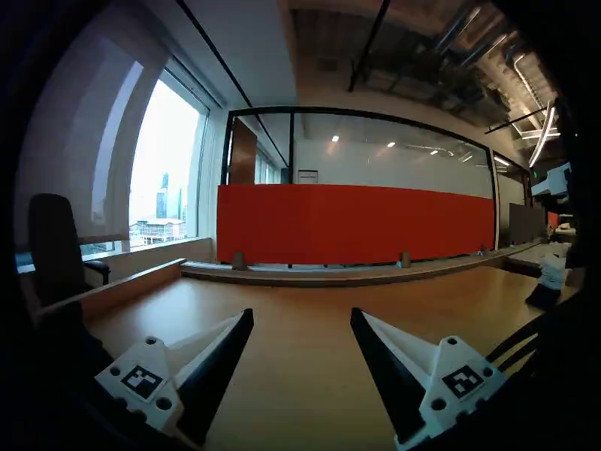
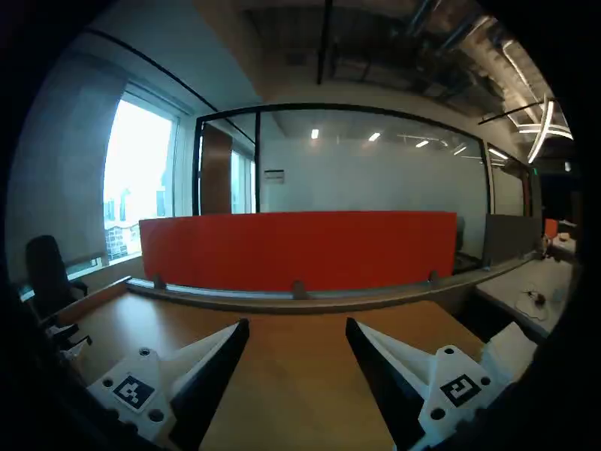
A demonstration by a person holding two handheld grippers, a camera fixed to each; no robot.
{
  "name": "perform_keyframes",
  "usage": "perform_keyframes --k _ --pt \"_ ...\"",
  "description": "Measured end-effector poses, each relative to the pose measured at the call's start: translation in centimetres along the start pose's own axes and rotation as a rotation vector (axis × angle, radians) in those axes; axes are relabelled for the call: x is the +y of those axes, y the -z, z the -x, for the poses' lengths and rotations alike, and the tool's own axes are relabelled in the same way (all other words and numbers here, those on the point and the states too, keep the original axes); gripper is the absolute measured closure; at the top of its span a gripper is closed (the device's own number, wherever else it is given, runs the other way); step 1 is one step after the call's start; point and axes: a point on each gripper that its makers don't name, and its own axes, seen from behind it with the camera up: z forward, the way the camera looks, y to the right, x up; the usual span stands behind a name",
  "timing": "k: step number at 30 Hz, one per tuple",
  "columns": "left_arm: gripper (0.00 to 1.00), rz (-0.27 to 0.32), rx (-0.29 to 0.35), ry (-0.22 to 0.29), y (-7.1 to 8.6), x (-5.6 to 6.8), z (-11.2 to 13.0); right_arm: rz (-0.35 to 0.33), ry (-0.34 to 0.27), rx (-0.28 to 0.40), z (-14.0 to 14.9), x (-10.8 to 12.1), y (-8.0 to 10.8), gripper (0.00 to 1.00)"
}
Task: Fold towel
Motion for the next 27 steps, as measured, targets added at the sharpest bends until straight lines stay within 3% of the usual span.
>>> perform_keyframes --k 12,27 --pt "0.04 -0.01 0.003 0.006 0.4 -0.7 2.4 -0.016 0.018 -0.024 2.5 -0.9 -0.3 0.01" --pt "0.04 -0.019 -0.005 -0.021 0.2 -0.8 3.0 -0.019 0.022 -0.021 1.9 -1.2 -0.3 0.0"
